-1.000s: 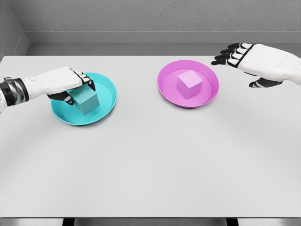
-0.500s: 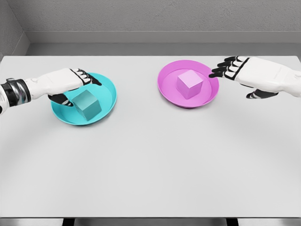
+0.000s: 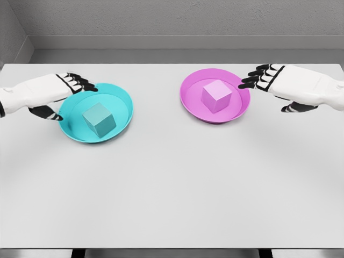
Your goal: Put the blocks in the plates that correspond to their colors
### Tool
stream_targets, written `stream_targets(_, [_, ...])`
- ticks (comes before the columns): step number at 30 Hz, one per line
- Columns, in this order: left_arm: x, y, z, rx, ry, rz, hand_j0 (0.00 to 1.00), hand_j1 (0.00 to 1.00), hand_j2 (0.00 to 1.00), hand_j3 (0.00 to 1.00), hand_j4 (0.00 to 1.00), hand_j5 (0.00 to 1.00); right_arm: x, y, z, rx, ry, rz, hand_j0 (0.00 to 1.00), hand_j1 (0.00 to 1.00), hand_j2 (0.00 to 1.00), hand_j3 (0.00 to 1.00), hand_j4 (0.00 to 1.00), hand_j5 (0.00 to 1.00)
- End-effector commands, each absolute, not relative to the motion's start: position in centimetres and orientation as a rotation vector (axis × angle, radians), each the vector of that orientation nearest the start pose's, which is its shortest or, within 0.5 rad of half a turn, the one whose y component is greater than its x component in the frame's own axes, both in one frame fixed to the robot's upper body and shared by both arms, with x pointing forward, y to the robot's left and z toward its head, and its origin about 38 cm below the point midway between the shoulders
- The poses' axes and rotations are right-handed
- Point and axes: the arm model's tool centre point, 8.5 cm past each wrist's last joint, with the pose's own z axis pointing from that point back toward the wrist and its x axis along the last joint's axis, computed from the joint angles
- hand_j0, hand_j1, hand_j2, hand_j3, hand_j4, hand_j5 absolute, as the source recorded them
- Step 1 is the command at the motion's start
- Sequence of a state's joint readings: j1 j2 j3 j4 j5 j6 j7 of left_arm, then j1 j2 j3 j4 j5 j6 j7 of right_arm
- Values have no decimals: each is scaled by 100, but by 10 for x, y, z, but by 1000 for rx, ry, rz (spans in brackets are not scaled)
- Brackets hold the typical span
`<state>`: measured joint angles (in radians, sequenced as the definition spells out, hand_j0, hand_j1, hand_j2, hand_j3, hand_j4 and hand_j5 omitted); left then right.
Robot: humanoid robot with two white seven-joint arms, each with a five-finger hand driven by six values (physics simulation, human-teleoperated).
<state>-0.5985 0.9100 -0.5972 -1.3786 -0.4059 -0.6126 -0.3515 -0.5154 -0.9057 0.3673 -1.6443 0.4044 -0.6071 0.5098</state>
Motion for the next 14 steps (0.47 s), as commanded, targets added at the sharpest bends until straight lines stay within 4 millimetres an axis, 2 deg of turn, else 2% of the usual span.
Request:
stream_targets(1, [430,363,226,542,-1429,-1970,100,100,100,100,100,100,405,-322,278,811,2100,-2834,100,100,100,100,100,100])
stream_targets(2, [423,372,220,535,-1400,-1962,100,100,100,100,100,100,405,-322,278,811,2100,-2834,100,100,100,100,100,100])
stream_targets(5, [420,386,224,568,-1398,-1926,100,100,100,100,100,100,404,-322,277,807,2101,-2835,100,100,100,100,100,100])
stream_targets(14, [418,392,227,581,-1382,-1926,100,100,100,100,100,100,404,-322,277,809,2100,-2836,100,100,100,100,100,100])
